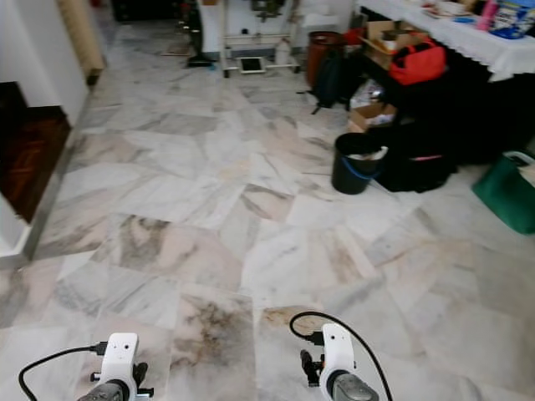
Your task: Setting the table
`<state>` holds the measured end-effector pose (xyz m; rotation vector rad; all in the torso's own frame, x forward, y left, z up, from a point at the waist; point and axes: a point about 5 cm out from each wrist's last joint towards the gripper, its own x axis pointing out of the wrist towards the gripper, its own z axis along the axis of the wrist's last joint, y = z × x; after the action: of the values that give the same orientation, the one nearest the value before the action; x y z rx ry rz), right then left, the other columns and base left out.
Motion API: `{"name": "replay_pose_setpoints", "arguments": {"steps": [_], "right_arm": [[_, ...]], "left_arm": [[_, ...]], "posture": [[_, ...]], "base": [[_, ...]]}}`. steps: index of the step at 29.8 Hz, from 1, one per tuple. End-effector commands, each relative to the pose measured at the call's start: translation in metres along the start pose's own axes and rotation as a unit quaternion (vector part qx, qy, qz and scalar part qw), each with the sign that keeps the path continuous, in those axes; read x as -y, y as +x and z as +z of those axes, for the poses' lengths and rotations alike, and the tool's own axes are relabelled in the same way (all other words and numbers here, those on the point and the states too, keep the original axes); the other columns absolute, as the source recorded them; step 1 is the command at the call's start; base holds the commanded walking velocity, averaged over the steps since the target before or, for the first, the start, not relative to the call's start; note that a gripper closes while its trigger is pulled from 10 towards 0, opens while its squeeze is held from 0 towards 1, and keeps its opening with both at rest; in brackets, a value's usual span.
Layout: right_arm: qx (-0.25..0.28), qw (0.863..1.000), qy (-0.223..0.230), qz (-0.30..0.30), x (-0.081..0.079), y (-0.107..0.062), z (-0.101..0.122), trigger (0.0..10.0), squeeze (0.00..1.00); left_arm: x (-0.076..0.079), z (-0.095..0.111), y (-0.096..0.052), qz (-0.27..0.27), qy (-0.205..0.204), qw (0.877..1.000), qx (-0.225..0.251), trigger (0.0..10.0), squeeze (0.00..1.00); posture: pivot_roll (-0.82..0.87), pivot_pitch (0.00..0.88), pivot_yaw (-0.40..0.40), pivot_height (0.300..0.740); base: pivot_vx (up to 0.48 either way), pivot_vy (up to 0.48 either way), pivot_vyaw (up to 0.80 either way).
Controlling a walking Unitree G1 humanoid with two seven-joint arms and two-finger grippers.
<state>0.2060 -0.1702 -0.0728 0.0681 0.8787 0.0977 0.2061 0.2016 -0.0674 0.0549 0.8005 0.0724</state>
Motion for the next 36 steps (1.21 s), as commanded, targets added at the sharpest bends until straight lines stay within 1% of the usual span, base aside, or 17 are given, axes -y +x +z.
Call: {"name": "replay_pose_setpoints", "arguments": {"steps": [1,8,10,14,17,20,25,26,28,30,32,34,36], "right_arm": [[-0.007,1.000,-0.002,-0.004,-0.0004,-0.0001,-0.0024,10.0,0.00],[-0.008,1.000,-0.002,-0.007,0.0007,-0.0006,-0.0037,10.0,0.00],[-0.007,1.000,-0.001,-0.009,0.0021,-0.0006,-0.0025,10.0,0.00],[-0.005,1.000,-0.002,-0.011,0.0025,-0.0002,-0.0002,10.0,0.00],[-0.001,1.000,0.001,-0.013,0.0017,0.0003,0.0015,10.0,0.00],[-0.002,1.000,0.001,-0.013,0.0006,0.0004,0.0008,10.0,0.00],[-0.003,1.000,0.000,-0.014,-0.0001,0.0006,0.0005,10.0,0.00],[-0.002,1.000,0.001,-0.014,-0.0008,0.0007,0.0007,10.0,0.00],[-0.002,1.000,0.002,-0.014,-0.0011,0.0008,0.0006,10.0,0.00],[-0.002,1.000,0.002,-0.014,-0.0012,0.0008,0.0007,10.0,0.00],[-0.002,1.000,0.002,-0.014,-0.0012,0.0009,0.0010,10.0,0.00],[-0.002,1.000,0.002,-0.015,-0.0008,0.0008,0.0011,10.0,0.00],[-0.001,1.000,0.002,-0.017,0.0006,0.0007,0.0017,10.0,0.00]], "left_arm": [[-0.0005,0.0003,-0.0001,0.001,-0.002,1.000,0.003,10.0,0.00],[0.0000,0.0001,-0.0002,0.000,-0.002,1.000,0.004,10.0,0.00],[0.0014,-0.0004,0.0001,-0.007,0.003,1.000,-0.002,10.0,0.00],[0.0020,0.0015,0.0006,-0.009,0.001,1.000,0.001,10.0,0.00],[0.0001,0.0034,0.0008,-0.003,-0.006,1.000,0.006,10.0,0.00],[-0.0010,0.0019,0.0007,-0.001,-0.004,1.000,-0.001,10.0,0.00],[-0.0019,0.0017,0.0005,-0.003,-0.002,1.000,0.000,10.0,0.00],[-0.0043,0.0007,-0.0001,0.003,0.002,1.000,0.001,10.0,0.00],[-0.0061,-0.0012,-0.0008,0.010,0.011,1.000,-0.001,10.0,0.00],[-0.0063,-0.0015,-0.0009,0.010,0.010,1.000,-0.001,10.0,0.00],[-0.0061,-0.0032,-0.0012,0.011,0.000,1.000,-0.006,10.0,0.00],[-0.0057,-0.0036,-0.0012,0.010,0.001,1.000,-0.007,10.0,0.00],[-0.0020,-0.0040,-0.0009,0.005,0.006,1.000,-0.010,10.0,0.00]], "posture": [[0.00,0.000,-0.029,0.728],[0.00,0.000,-0.028,0.728],[0.00,0.000,-0.030,0.728],[0.00,0.000,-0.034,0.728],[0.01,0.000,-0.034,0.728],[0.01,0.000,-0.031,0.728],[0.01,0.000,-0.030,0.728],[0.01,0.000,-0.032,0.728],[0.01,0.000,-0.032,0.728],[0.01,0.000,-0.032,0.728],[0.01,0.000,-0.033,0.728],[0.01,0.000,-0.033,0.728],[0.01,0.000,-0.038,0.728]], "base": [[0.000,0.000,-0.68],[0.000,0.000,-0.68],[0.000,0.000,-0.68],[0.000,0.000,-0.68],[0.000,0.000,-0.68],[0.000,0.000,-0.68],[0.000,0.000,-0.68],[0.000,0.000,-0.68],[0.000,-0.480,-0.68],[0.000,-0.480,-0.68],[0.000,0.000,-0.68],[0.000,0.000,-0.68],[0.000,0.000,-0.68]]}}
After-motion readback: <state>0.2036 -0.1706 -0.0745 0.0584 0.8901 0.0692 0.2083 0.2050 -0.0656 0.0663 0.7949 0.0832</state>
